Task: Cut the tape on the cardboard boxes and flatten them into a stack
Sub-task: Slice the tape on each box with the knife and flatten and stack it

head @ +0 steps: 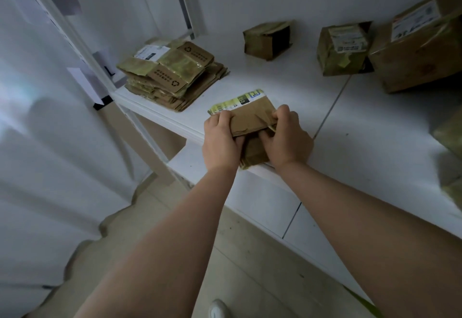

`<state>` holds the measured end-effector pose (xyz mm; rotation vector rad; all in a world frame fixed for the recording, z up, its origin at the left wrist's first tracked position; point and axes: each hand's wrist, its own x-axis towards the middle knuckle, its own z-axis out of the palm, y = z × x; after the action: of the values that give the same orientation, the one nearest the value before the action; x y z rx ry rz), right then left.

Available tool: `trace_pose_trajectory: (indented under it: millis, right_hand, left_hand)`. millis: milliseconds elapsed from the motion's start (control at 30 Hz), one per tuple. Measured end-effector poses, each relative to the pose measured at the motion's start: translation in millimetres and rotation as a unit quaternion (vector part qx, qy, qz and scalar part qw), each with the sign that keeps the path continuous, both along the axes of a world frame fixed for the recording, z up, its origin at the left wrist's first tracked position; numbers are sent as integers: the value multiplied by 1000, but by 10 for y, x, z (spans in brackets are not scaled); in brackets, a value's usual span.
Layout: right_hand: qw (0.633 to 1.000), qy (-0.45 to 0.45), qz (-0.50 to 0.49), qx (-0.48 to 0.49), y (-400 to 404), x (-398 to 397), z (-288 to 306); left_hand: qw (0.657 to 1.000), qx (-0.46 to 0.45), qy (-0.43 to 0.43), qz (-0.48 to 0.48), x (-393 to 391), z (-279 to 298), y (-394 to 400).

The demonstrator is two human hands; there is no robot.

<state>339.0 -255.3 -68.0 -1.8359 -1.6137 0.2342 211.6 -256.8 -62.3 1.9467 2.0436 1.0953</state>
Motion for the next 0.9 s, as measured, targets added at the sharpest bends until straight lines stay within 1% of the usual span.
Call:
trace_pose_trajectory:
  millis: [100,233,367,400,467,567,600,700,767,833,900]
  right_hand:
    - [1000,-5,1,3,-2,-11,-16]
    - [1000,-11,6,-4,-14,39,-6]
    - [998,-37,52,-13,-104,113,10]
    - [997,-45,68,-15,-125,136,14]
    - [994,-53,96,-23,-153,194,67]
    - [986,-77,146,-39,-200,308,199]
    - [982,-93,160,-40,-226,349,232]
    - [976,-133,174,-22,-334,447,261]
    - [973,-150,172,-9,-399,476,241]
    - [971,-163,175,-5,-451,487,229]
    - [969,-176,173,-1,-472,507,237]
  left_hand:
    - [1000,4,6,-3,5,-14,15]
    - [999,11,18,-33,17,-30,28]
    - [997,-8,-1,-72,-71,-39,-82]
    - [995,-21,11,-95,-125,-24,-120]
    - [984,-71,65,-153,-282,39,-161]
    - [945,-172,168,-222,-549,198,-152]
    - [932,-194,196,-237,-619,242,-146]
    - [907,-193,287,-240,-706,335,-147]
    - [903,-178,322,-222,-700,362,-178]
    - [906,-162,323,-219,-695,353,-204]
    - [915,-151,295,-229,-697,331,-203]
